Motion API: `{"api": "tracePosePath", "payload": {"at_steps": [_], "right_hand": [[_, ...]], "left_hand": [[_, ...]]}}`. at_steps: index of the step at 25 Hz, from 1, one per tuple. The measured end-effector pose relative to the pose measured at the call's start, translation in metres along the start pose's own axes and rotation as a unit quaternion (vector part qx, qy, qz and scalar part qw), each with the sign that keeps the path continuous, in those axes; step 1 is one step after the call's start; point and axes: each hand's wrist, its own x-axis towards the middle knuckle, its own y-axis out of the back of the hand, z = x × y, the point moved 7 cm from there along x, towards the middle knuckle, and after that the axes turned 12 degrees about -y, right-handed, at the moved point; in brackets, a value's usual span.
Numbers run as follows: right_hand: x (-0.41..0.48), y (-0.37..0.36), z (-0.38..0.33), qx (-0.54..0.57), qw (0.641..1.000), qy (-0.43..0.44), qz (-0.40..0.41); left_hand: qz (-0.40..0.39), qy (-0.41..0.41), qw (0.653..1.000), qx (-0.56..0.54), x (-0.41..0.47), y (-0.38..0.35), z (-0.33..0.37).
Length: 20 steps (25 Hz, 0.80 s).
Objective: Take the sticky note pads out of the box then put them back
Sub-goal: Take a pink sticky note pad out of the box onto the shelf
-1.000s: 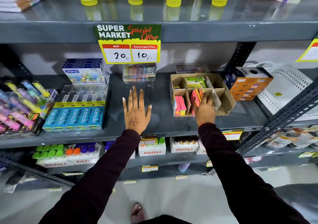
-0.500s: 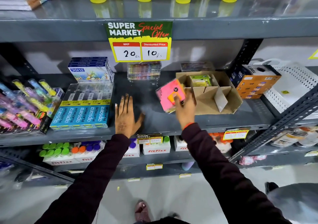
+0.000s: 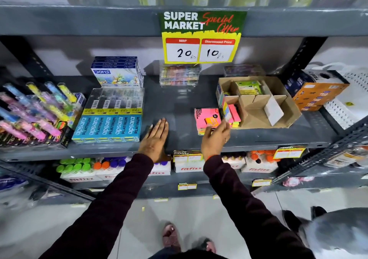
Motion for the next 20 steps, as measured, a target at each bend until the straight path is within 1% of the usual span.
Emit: {"api": "tracePosePath", "payload": {"at_steps": [2,3,4,6,10,12,16,18,20], "right_hand": [[-0.003,-0.005,-0.009,-0.116,0.990,0.083,0.008],[0.001,-0.009,-0.013,-0.188,0.977,0.104,0.004],[0.007,-0.013,-0.017,-0.246,0.963,0.111,-0.001],[0.015,-0.017,-0.022,-0.311,0.944,0.109,-0.006],[0.009,-0.021,-0.035,-0.345,0.923,0.164,0.035],[0.005,-0.027,-0.048,-0.352,0.913,0.201,0.036],[0.002,-0.070,-0.077,-0.368,0.893,0.258,-0.032],[0.004,-0.095,-0.088,-0.380,0.883,0.269,-0.061],[0.010,-0.115,-0.095,-0.393,0.877,0.262,-0.084]], "left_hand": [[0.016,0.014,1.000,0.016,0.001,0.002,0.001],[0.024,0.017,0.999,0.027,0.001,0.004,0.001],[0.034,0.017,0.998,0.044,0.001,0.006,0.002],[0.054,0.017,0.997,0.053,0.002,0.008,0.002],[0.058,0.014,0.998,0.014,0.000,0.007,0.001],[0.058,0.026,0.998,-0.016,-0.001,0.011,-0.001],[0.039,0.066,0.997,-0.032,-0.009,0.003,-0.007],[0.044,0.070,0.996,-0.040,-0.011,0.003,-0.007],[0.054,0.064,0.996,-0.043,-0.011,0.009,-0.005]]}}
